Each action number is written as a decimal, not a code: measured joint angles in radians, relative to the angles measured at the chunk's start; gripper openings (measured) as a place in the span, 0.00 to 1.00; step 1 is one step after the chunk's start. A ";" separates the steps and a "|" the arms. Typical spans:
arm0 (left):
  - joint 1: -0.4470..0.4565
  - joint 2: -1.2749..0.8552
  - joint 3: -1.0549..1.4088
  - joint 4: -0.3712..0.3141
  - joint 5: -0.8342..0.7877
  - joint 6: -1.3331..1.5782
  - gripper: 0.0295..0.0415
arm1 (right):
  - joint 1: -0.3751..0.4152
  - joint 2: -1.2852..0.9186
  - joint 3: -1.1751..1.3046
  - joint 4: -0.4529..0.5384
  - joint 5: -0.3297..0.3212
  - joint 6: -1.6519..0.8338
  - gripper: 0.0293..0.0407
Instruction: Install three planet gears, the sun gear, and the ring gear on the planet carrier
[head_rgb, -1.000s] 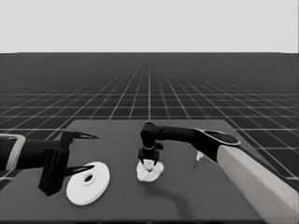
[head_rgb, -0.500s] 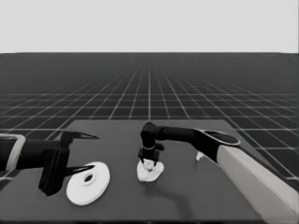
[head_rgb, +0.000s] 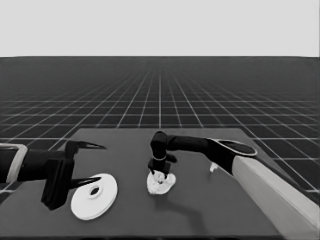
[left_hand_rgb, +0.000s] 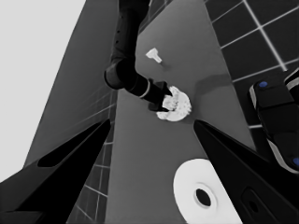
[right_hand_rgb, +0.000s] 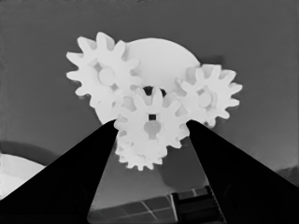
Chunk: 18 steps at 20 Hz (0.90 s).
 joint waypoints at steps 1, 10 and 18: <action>0.000 0.000 0.000 0.000 0.000 0.000 0.75 | -0.001 0.000 0.000 0.000 0.000 0.010 0.14; 0.000 0.000 0.000 0.000 0.000 0.000 0.75 | -0.002 0.000 0.000 0.000 0.000 0.105 0.14; 0.000 0.000 0.000 0.000 0.000 0.000 0.75 | -0.002 0.000 0.000 0.000 0.000 0.188 0.14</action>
